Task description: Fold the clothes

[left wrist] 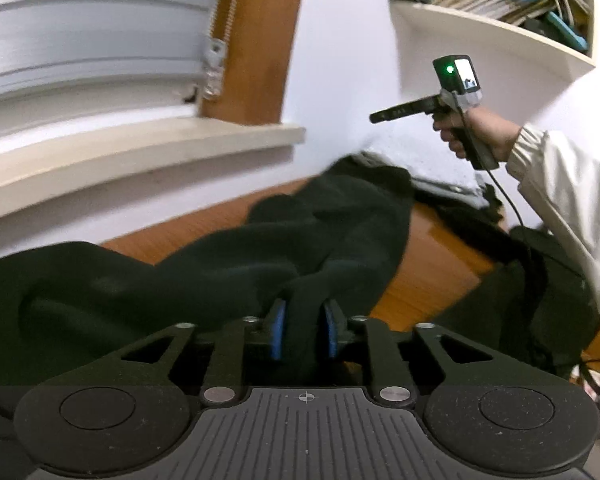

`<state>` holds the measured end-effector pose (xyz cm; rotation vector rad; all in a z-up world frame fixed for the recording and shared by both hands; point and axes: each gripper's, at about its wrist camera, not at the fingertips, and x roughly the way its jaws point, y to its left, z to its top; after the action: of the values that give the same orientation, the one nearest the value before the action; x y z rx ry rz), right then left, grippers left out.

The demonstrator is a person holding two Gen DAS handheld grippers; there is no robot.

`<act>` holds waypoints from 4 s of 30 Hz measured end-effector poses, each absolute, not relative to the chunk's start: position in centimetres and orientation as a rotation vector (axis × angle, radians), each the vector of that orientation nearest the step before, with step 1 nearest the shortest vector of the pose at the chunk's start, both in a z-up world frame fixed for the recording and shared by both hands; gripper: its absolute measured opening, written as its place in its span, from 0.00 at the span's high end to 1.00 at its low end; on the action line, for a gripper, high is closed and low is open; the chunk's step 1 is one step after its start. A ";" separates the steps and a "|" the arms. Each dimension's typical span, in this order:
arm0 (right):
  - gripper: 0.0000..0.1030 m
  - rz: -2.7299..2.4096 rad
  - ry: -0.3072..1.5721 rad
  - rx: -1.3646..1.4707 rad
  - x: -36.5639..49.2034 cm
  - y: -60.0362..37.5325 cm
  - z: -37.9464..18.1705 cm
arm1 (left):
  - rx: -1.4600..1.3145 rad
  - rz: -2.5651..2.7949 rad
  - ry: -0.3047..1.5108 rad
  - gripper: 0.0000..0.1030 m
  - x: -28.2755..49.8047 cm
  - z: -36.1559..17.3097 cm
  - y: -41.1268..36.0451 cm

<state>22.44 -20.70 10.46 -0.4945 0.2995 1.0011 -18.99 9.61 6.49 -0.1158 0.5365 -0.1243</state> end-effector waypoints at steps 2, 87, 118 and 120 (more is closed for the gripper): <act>0.48 1.055 0.342 -0.504 22.5 -21.7 9.3 | -0.130 -0.120 0.520 0.73 -19.0 7.1 9.8; 0.42 1.187 0.433 -0.403 17.6 -27.0 0.2 | -0.242 0.284 0.410 0.22 -18.8 7.4 20.5; 0.27 1.177 0.508 -0.312 19.3 -27.1 0.0 | -0.277 0.752 0.506 0.07 -43.8 9.2 27.1; 0.27 1.178 0.514 -0.310 19.4 -27.1 0.1 | -0.327 0.692 0.511 0.07 -45.0 8.8 27.4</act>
<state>19.41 -27.09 0.06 -0.3101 0.5135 1.1777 -44.97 27.44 8.80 -0.3274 0.5111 0.6925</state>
